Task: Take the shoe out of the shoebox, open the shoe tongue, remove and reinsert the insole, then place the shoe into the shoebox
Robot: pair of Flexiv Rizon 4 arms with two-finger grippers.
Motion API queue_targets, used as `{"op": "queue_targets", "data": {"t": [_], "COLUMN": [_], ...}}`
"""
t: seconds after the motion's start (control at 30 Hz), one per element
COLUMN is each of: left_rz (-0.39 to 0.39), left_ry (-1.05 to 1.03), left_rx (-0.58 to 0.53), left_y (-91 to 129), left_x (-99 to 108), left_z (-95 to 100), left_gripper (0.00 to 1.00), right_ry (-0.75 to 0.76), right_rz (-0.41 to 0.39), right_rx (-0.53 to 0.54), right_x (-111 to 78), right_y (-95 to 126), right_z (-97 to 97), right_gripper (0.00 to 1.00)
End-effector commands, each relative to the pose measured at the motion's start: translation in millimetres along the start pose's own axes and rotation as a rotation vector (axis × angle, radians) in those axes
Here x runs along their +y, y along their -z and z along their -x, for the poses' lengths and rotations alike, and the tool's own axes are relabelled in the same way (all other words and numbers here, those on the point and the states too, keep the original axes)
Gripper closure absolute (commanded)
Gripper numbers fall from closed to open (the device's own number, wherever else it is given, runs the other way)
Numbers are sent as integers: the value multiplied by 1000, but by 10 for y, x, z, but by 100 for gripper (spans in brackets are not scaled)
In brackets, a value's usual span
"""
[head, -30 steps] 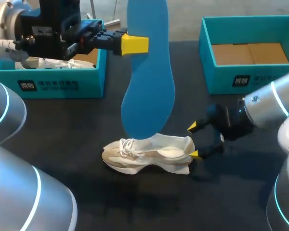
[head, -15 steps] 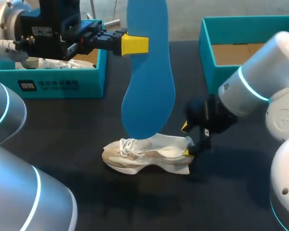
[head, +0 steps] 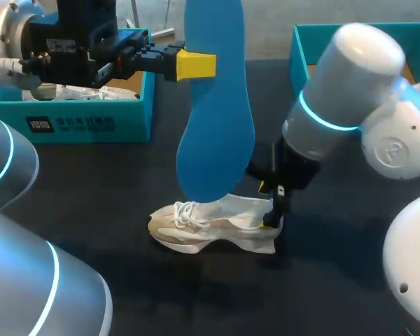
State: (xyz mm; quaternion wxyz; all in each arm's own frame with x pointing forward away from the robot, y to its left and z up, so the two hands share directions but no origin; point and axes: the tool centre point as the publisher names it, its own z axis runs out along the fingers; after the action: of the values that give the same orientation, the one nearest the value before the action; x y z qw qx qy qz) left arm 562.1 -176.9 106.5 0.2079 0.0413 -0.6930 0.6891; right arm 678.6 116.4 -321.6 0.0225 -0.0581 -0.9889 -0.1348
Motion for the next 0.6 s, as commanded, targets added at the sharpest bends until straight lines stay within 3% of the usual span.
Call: {"op": "queue_targets", "data": {"t": [0.03, 0.37, 0.6], "left_rz": [4, 4, 4], "left_ry": [1, 1, 1], "left_rx": [1, 1, 1], "left_y": [-16, -16, -16], "left_x": [-12, -12, -12], "left_z": [14, 14, 14], "left_gripper": [100, 100, 100], "right_ry": [-3, 1, 30], "right_rz": [-206, -203, -211], "right_rx": [-14, -26, -31], "right_x": [69, 108, 186], "right_y": [-43, -89, -50], "right_z": [-2, 12, 124], "right_gripper": [0, 0, 0]}}
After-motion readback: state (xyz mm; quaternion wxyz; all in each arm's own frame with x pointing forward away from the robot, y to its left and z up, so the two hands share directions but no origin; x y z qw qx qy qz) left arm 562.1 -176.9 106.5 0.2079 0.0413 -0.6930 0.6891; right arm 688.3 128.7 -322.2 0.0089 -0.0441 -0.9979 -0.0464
